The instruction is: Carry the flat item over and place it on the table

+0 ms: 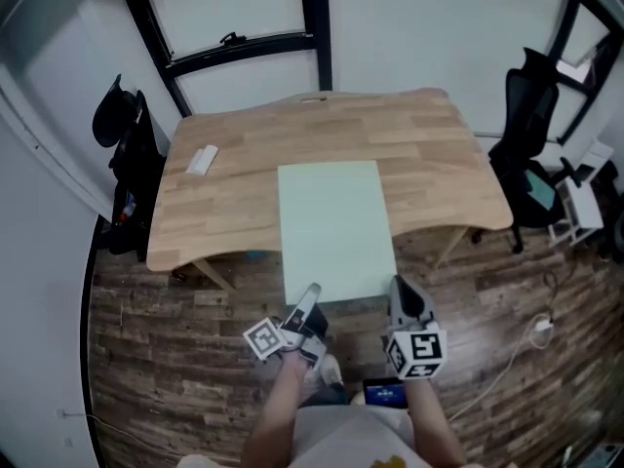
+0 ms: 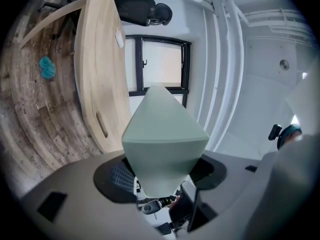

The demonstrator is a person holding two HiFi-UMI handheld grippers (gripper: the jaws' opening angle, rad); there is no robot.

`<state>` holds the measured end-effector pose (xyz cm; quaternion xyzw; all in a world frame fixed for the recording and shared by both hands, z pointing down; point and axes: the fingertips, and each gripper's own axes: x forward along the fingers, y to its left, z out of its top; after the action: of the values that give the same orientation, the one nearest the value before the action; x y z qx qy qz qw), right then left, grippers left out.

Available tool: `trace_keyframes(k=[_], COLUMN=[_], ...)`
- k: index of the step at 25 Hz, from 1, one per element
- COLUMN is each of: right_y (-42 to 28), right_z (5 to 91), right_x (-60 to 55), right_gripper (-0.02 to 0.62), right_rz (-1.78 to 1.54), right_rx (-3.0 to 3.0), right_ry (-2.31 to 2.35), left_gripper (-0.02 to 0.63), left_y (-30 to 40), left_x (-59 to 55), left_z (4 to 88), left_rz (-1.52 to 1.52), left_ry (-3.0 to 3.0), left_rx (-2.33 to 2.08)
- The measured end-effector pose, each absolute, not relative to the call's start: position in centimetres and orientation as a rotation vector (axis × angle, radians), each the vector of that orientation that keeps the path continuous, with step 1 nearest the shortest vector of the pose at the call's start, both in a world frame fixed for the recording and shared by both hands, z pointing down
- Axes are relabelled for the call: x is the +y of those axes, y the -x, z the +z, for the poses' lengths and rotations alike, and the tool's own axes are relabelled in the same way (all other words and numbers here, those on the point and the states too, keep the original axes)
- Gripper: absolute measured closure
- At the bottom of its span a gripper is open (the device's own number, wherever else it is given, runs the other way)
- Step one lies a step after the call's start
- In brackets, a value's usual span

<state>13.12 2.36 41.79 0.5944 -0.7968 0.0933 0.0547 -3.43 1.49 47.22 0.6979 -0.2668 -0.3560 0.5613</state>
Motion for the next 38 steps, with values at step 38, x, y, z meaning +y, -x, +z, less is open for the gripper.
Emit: trace_keyframes(k=[38], right_y=[-11.8], right_z=[44.4], right_x=[-4.3], right_gripper=[0.598], right_rz=[0.319], right_rx=[-2.354], right_ry=[-1.800], left_gripper=[0.314], left_y=[3.6], left_x=[-6.1], left_z=[49.5], left_rz=[-0.792], left_ry=[-1.628], left_rx=[-0.565])
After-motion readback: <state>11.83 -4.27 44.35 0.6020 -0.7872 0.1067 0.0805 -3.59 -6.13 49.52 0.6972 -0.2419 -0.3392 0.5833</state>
